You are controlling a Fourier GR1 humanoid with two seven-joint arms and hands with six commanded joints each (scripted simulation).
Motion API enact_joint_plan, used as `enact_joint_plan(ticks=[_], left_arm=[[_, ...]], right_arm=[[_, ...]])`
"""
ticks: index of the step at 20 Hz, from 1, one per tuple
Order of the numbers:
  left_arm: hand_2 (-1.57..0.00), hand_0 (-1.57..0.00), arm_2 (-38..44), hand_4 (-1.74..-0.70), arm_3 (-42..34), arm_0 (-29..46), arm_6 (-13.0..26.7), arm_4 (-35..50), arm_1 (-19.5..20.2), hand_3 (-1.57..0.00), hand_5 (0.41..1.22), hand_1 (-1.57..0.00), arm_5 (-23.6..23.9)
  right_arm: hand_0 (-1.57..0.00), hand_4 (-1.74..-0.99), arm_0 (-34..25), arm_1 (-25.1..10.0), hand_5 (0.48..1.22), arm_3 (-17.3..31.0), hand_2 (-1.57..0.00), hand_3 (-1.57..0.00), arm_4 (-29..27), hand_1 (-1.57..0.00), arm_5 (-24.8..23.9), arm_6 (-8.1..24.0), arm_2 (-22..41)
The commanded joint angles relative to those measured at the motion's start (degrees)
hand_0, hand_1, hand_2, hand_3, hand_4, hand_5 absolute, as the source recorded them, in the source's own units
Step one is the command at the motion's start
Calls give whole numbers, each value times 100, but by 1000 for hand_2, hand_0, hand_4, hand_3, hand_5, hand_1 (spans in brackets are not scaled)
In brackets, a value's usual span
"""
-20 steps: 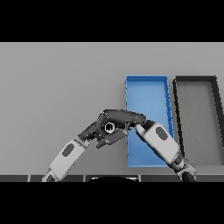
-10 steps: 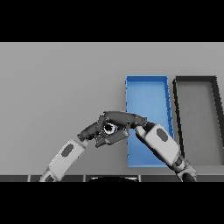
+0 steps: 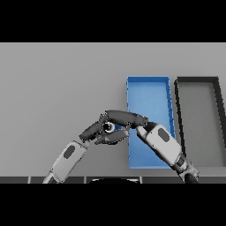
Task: Pick up the blue pipe and place it into the blue bin.
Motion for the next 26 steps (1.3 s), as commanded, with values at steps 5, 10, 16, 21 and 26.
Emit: enact_joint_plan(ticks=[5,10,16,21,26], left_arm=[[-16,-18,-30,-909,-131,154,382,107,25,-16,564,-17,-41],[-5,-5,-41,-925,-251,264,428,145,81,-5,500,-5,-50],[0,-1,-33,-916,-392,258,460,176,162,0,486,-1,-96],[1,0,-11,-890,-407,205,575,139,152,1,485,0,-41],[1,1,34,-881,-355,233,459,116,226,1,482,1,-62]], right_arm=[[-1571,-1490,-114,71,1221,1,-1571,-1571,-1406,-1571,-356,705,-199],[-1571,-1492,-1112,-148,1221,-84,-1571,-1571,-2581,-1571,-1194,1336,-670],[-1571,-1496,-2577,-575,1221,832,-1571,-1571,-2735,-1571,-1486,941,-1457],[-1571,-1498,-2867,-1018,1221,1991,-1571,-1571,-2006,-1571,-1766,825,-1876],[-1571,-1499,-2284,-1200,1221,2963,-1571,-1571,-1546,-1571,-1772,810,-2101]])
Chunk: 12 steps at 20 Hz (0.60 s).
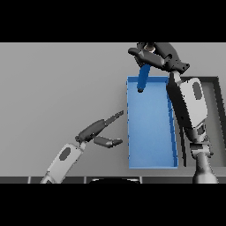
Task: Pick up the blue pipe and place it into the blue bin.
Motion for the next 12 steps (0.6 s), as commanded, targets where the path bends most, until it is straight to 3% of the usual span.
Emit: enact_joint_plan(ticks=[1,4,10,12], left_arm=[[1,1,18,-878,-26,-16,40,0,15,1,482,1,13],[1,1,30,-873,-53,4,-25,38,73,1,483,1,-45],[1,1,-26,-877,-15,75,-56,-26,42,1,479,1,-26],[1,1,-44,-880,20,23,9,-70,0,1,475,1,3]], right_arm=[[-1571,-1499,131,-28,1221,180,-1571,-1571,134,-1571,7,-14,-17],[-1571,-1499,678,-21,1221,232,-1571,-1571,379,-1571,-257,169,-3],[-1571,-1499,1674,-111,1221,80,-1571,-1571,817,-1571,-792,1003,139],[-1571,-1586,1874,-262,1221,139,-1571,-1025,765,-1571,-966,1077,412]])
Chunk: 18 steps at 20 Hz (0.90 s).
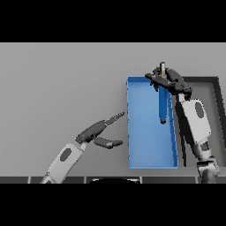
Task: Pick up the blue pipe and place it into the blue bin.
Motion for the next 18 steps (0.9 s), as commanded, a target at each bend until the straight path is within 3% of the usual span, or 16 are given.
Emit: enact_joint_plan(ticks=[1,3,4,5,7,8,9,10,13,18], left_arm=[[1,1,-8,-881,-16,-31,-15,13,-46,1,476,1,13],[1,1,-27,-885,8,28,-88,-11,-42,1,481,1,19],[1,1,-4,-886,-58,66,-78,28,25,1,483,1,-12],[1,1,-33,-885,12,34,-12,-25,-36,1,486,1,26],[1,1,-24,-882,-15,-11,-16,-8,-42,1,493,1,17],[1,1,-2,-880,-20,-49,34,9,-56,1,495,1,34],[1,1,43,-880,23,-60,-19,18,-12,1,497,1,22],[1,1,43,-881,30,-66,-29,55,-18,1,497,1,-7],[1,1,26,-879,-11,-100,39,53,-49,1,493,1,16],[1,1,-10,-879,4,-5,-60,5,-17,1,483,1,16]], right_arm=[[-1571,-1617,99,-148,1221,45,-1571,-820,-131,-1571,-107,1,225],[-1571,-1662,170,-445,1221,168,-1571,-617,-360,-1571,-267,1,768],[-1571,-1617,186,-614,1199,236,-1571,-808,-549,-1571,-415,1,1100],[-1571,-1573,87,-790,1188,428,-1454,-960,-863,-1514,-631,1,1503],[-1005,-1451,-130,-1000,1146,784,-930,-614,-1643,-968,-914,-21,2135],[-804,-1385,-130,-1116,1114,777,-744,-491,-1925,-775,-983,-43,2271],[-643,-1334,-249,-1215,1135,782,-595,-393,-2236,-619,-1023,-21,2570],[-514,-1296,-251,-1286,1152,674,-476,-314,-2325,-495,-824,-46,2709],[-263,-1202,-459,-1470,1013,667,-243,-160,-2126,-253,-542,3,3379],[-85,-1133,-552,-1610,853,638,-79,-52,-1721,-82,-266,-4,3701]])
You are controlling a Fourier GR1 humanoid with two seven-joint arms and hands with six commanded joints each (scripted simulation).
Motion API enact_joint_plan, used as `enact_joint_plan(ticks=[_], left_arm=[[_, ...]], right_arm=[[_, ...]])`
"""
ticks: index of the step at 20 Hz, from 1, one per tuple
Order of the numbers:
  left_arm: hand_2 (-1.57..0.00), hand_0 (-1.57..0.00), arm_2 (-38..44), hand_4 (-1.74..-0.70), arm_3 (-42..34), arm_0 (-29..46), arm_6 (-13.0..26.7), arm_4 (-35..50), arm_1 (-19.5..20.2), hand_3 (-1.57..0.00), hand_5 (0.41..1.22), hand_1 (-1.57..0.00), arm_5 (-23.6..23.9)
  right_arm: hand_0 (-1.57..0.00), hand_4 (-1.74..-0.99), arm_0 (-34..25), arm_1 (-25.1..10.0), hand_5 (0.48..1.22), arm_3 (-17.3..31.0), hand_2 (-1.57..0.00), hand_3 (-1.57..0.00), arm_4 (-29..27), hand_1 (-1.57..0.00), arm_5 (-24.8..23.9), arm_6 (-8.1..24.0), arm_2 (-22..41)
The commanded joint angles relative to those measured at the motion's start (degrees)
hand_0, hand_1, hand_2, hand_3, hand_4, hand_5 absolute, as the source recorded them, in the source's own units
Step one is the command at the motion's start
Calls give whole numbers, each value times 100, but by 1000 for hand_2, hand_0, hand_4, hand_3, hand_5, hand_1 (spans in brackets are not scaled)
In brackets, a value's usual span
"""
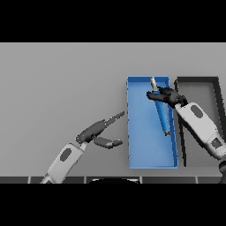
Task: Pick up the blue pipe and place it into the blue bin.
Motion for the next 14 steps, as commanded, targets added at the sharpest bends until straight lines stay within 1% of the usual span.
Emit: enact_joint_plan(ticks=[1,2,3,4,5,6,8,10,12,13,14], left_arm=[[1,1,33,-878,11,-21,45,25,19,1,480,1,-8],[1,1,34,-878,-13,11,51,24,31,1,478,1,4],[1,1,4,-881,20,33,27,-17,10,1,476,1,18],[1,1,-13,-881,-24,67,-3,-45,12,1,474,1,45],[1,1,-16,-882,-26,65,5,-62,7,1,474,1,62],[1,1,15,-883,29,-16,83,-44,-14,1,473,1,60],[1,1,39,-885,33,3,-17,-33,23,1,476,1,44],[1,1,30,-885,-5,-3,53,-1,6,1,478,1,36],[1,1,-2,-885,-78,-24,136,21,-40,1,480,1,41],[1,1,18,-885,-103,-15,162,56,-11,1,480,1,24],[1,1,24,-885,-94,-19,169,65,4,1,480,1,9]], right_arm=[[-68,-1131,-19,24,829,-3,-63,-41,72,-66,-19,-18,44],[-194,-1131,-8,-16,809,3,-54,-33,95,-91,-6,-67,38],[-377,-1144,-63,10,792,58,-82,-26,90,-184,30,-60,26],[-301,-1152,-26,0,778,44,-65,-21,108,-147,1,-84,40],[-241,-1153,7,57,777,126,-52,-16,123,-117,87,-236,45],[-192,-1156,9,37,790,40,-41,-13,44,-94,139,-206,17],[-123,-1154,32,26,809,23,-26,-8,-56,-60,100,-165,-39],[-212,-1152,36,61,804,20,-24,-5,-54,-100,83,-183,-30],[-212,-1152,35,42,795,-65,-24,-5,-62,-100,4,-163,-42],[-212,-1152,39,1,791,-100,-24,-5,-58,-100,88,-128,-18],[-212,-1152,76,7,798,-158,-24,-5,-29,-100,17,-141,7]])
